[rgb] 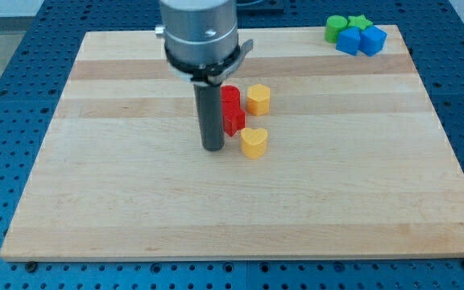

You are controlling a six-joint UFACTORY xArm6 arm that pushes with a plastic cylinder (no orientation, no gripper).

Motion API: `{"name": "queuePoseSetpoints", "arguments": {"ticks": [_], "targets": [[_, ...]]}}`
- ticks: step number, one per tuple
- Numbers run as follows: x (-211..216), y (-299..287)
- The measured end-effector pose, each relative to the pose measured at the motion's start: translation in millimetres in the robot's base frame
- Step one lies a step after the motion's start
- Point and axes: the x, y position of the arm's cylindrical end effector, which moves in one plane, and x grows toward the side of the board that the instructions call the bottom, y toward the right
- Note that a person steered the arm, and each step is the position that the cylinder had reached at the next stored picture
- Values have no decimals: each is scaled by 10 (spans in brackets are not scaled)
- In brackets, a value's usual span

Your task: Move the yellow heart to the bottom of the red star

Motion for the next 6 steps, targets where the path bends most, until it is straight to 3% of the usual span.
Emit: {"name": "queuePoseSetpoints", "arguments": {"ticks": [1,2,3,6], "targets": [[390,222],[348,954],[149,1137],[176,651]]}}
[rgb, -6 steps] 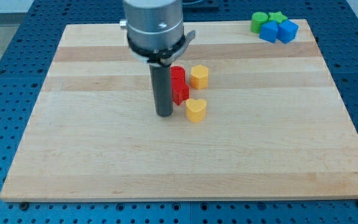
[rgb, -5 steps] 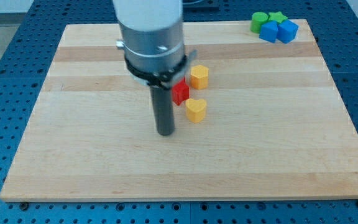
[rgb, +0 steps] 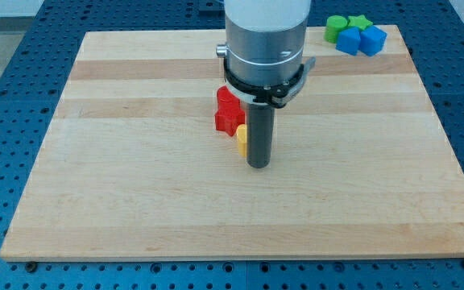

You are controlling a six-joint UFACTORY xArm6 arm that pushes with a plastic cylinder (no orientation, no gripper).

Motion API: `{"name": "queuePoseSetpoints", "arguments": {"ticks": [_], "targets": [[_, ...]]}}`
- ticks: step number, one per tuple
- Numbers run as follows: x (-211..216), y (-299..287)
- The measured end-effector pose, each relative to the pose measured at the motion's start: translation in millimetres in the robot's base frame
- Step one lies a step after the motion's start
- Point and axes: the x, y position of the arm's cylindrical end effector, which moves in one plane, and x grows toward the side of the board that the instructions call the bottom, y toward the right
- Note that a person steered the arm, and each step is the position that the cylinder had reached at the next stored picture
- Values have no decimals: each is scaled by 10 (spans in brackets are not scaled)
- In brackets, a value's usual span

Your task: Move the yellow heart to the bottom of the red star

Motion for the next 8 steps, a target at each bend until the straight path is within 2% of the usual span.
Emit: {"name": "queuePoseSetpoints", "arguments": {"ticks": [2,4,6,7,8], "targets": [[-122,347],[-124,-51],[-124,-83],[-374,459],[-551,454]]}}
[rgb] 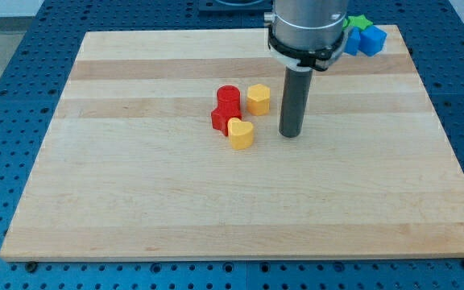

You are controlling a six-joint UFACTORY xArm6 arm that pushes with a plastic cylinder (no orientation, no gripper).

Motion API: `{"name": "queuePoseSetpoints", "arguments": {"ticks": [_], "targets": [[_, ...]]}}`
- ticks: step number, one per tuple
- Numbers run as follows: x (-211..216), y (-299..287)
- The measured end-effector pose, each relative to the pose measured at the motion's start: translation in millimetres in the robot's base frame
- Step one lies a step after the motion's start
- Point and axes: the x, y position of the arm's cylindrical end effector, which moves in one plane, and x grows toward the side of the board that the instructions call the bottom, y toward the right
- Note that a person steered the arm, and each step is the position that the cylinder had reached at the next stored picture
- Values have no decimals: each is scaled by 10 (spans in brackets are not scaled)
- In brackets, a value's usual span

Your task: Move the yellow heart to the bottom of the red star

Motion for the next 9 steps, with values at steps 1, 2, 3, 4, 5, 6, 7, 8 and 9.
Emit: {"name": "queuePoseSetpoints", "arguments": {"ticks": [1,2,3,4,5,6,7,8,9], "targets": [[44,-299],[143,-494],[226,-495],[244,-393],[503,-380],[583,-405],[583,-477],[579,-556],[509,-556]]}}
